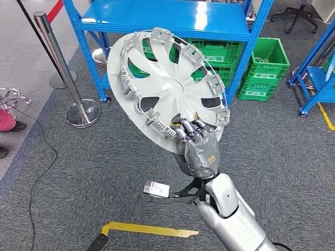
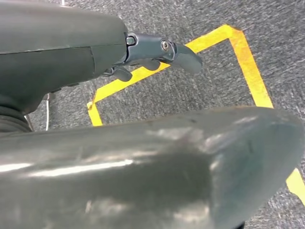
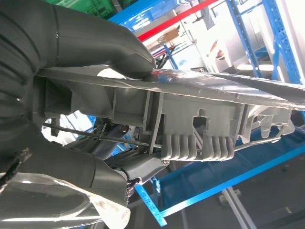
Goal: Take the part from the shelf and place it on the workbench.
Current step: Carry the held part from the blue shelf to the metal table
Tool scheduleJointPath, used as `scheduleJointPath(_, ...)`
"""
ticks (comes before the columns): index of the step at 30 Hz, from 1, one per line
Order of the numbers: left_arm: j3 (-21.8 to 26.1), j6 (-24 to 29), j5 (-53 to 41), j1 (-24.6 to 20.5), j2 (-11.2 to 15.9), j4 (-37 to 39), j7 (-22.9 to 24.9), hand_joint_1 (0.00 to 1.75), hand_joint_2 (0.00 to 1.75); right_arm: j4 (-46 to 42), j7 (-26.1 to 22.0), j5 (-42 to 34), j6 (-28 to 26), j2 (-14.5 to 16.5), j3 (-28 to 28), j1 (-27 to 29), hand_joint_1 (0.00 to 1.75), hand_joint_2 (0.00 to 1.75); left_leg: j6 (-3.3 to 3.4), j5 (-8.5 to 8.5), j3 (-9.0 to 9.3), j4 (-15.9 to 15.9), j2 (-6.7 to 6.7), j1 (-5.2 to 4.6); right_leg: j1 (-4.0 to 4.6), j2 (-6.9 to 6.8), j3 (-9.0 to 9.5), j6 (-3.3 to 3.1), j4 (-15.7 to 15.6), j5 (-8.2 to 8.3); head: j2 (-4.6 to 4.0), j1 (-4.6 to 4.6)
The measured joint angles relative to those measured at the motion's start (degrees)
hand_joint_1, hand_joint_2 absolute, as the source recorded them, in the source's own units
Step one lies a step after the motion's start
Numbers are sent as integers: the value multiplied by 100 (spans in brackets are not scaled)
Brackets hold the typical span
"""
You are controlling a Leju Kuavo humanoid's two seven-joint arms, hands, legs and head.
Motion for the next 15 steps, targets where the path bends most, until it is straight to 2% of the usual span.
scheduleJointPath(1, 0, -1, -1, -3, 0, 1, 1, 0, 0, -1, 4, 16, -1, 2, 0, -5, 175, 175, -23, 18, -17, 8, -3, -9, 9, 2, 233, -23, -396, 106, 0, -1)
scheduleJointPath(2, 0, -1, -1, -6, 0, 2, 5, 0, 0, -2, 8, 36, -1, 4, 1, -12, 175, 175, -54, 41, -38, 14, -4, -16, 18, 5, 378, -45, -656, 158, 1, -3)
scheduleJointPath(3, 0, -2, -1, -8, 0, 2, 12, 0, 0, -2, 15, 59, -1, 6, 1, -16, 175, 175, -87, 65, -59, 18, -3, -21, 29, 10, 429, -61, -759, 156, 1, -6)
scheduleJointPath(5, 0, -4, -1, -8, 1, 3, 29, 0, 0, -2, 48, 102, 2, 8, -2, -16, 175, 175, -154, 103, -89, 18, -4, -20, 27, 14, 405, -108, -767, 197, 2, -7)
scheduleJointPath(6, 0, -6, -1, -4, 3, 3, 34, 0, 0, -2, 64, 120, 2, 9, -4, -14, 175, 175, -182, 66, -109, 51, -4, -17, 17, 10, 390, -144, -779, 228, 1, -10)
scheduleJointPath(7, 0, -6, -1, -1, 5, 3, 38, 0, 0, -2, 75, 136, 1, 10, -7, -13, 175, 175, -211, -36, -158, 163, -4, -13, 4, 3, 374, -184, -794, 261, 1, -21)
scheduleJointPath(8, 0, -6, -1, 3, 9, 3, 39, 0, 0, -2, 81, 149, -2, 11, -7, -13, 175, 175, -236, -210, -251, 399, -4, -8, -7, -4, 353, -221, -808, 295, 1, -34)
scheduleJointPath(10, 0, -8, -1, 12, 12, 7, 42, 0, 0, 5, 81, 171, -6, 12, -7, -10, 175, 175, -276, -640, -532, 1151, -2, 2, 5, -10, 298, -260, -802, 334, 1, -55)
scheduleJointPath(11, 0, -11, -1, 17, 13, 10, 48, 0, 0, 10, 82, 176, -7, 12, -7, -6, 175, 175, -285, -783, -645, 1486, -2, 4, 14, -11, 271, -266, -796, 349, 1, -55)
scheduleJointPath(12, 0, -14, -2, 21, 13, 14, 54, 0, 0, 14, 82, 178, -6, 12, -5, -1, 175, 175, -284, -820, -676, 1647, -2, 3, 24, -10, 246, -269, -787, 362, 1, -54)
scheduleJointPath(13, 0, -17, -2, 23, 13, 17, 61, 0, 0, 17, 83, 178, -5, 13, -4, 3, 175, 175, -272, -747, -602, 1583, -2, 1, 33, -8, 226, -269, -776, 372, 0, -55)
scheduleJointPath(15, 0, -18, -3, 21, 20, 20, 69, 0, 0, 17, 83, 178, -4, 15, -1, 6, 175, 175, -212, -403, -194, 888, -3, -12, 48, -4, 205, -266, -753, 381, 0, -55)
